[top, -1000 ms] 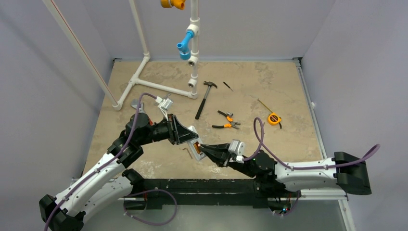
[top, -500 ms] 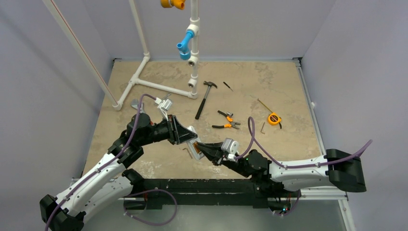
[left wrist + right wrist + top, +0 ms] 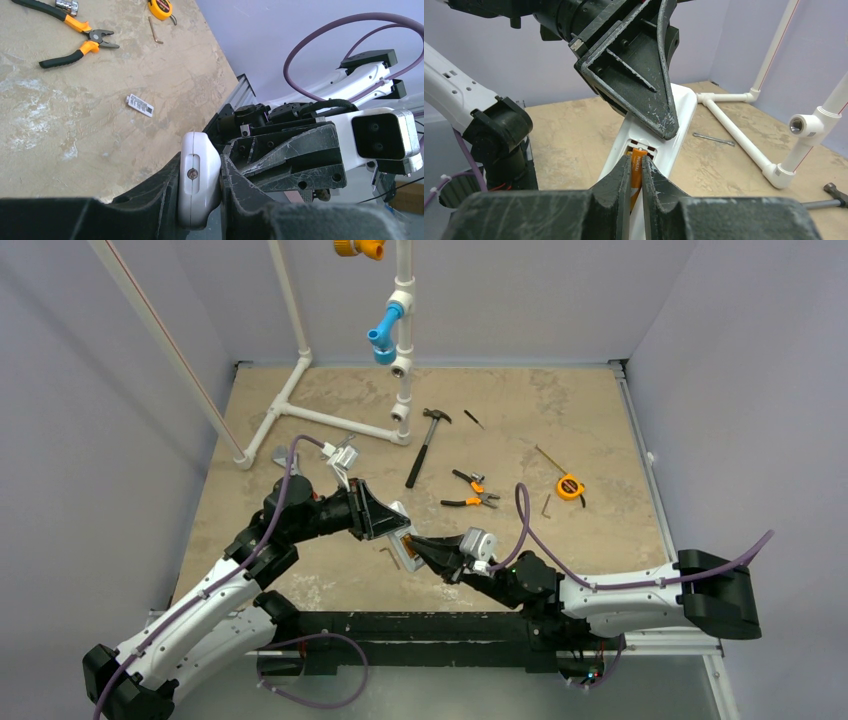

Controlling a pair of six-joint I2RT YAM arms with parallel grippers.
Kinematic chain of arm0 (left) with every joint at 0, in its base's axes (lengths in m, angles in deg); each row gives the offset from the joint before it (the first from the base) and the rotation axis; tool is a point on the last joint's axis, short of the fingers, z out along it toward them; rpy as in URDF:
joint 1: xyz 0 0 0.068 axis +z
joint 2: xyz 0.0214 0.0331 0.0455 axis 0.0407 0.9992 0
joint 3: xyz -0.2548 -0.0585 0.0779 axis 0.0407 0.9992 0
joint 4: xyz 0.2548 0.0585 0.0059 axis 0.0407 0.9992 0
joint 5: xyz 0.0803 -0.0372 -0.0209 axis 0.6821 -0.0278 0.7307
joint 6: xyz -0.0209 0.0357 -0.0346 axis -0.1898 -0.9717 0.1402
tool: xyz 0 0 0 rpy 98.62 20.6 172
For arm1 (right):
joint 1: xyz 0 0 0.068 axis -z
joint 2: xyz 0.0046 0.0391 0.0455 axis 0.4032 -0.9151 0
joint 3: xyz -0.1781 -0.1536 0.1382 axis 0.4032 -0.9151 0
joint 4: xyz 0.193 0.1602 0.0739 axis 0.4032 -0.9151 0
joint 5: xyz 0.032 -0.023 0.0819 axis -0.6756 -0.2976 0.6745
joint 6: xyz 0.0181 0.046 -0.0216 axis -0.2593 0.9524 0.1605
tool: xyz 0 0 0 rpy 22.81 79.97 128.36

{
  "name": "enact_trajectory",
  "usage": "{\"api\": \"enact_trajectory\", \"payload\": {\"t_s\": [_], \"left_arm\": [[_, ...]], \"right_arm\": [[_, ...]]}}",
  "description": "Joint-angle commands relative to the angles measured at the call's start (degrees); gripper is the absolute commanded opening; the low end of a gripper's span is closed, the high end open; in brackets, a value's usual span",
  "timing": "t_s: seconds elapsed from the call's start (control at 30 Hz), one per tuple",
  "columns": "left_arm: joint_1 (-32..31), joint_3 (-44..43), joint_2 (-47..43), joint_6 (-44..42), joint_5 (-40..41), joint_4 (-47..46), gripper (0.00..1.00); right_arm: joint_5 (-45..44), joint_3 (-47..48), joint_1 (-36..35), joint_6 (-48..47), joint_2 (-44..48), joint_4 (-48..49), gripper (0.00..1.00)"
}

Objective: Load the batteries into the remote control
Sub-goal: Load the battery into the remote control.

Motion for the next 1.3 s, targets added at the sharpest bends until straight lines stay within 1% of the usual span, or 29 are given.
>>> {"api": "enact_trajectory", "payload": {"t_s": [0.0, 0.13, 0.27, 0.73, 0.8, 0.87, 1.03, 1.27], "left_arm": [[-0.50, -0.95, -1.61, 2.89, -5.79, -6.70, 0.00], [-0.52, -0.36, -1.34, 3.77, -6.14, -7.61, 0.00], [-0.57, 0.42, -0.51, 5.03, -6.94, -9.38, 0.00], [-0.52, 2.78, 0.82, 5.99, -7.32, -11.33, 0.00], [-0.50, 2.94, 0.90, 5.99, -7.41, -11.35, 0.00], [-0.51, 3.15, 0.93, 6.14, -7.48, -11.50, 0.00], [-0.52, 3.83, 1.27, 6.50, -7.68, -12.32, 0.00], [-0.51, 4.94, 2.12, 6.78, -7.76, -13.17, 0.00]], "right_arm": [[-5.88, -1.59, 0.60, -2.70, -1.19, -5.10, 0.10], [-5.97, -1.61, 0.59, -3.25, -1.00, -5.46, 0.14], [-6.22, -1.68, 0.60, -3.91, -0.42, -5.65, 0.15], [-5.96, -1.59, 0.62, -5.61, 2.29, -9.45, 0.21], [-5.97, -1.67, 0.65, -5.79, 2.68, -10.00, 0.23], [-5.97, -1.63, 0.65, -6.00, 3.03, -10.37, 0.28], [-5.81, -1.68, 0.64, -6.57, 3.80, -10.59, 0.33], [-4.69, -1.76, 0.61, -6.41, 4.30, -10.51, 0.37]]}}
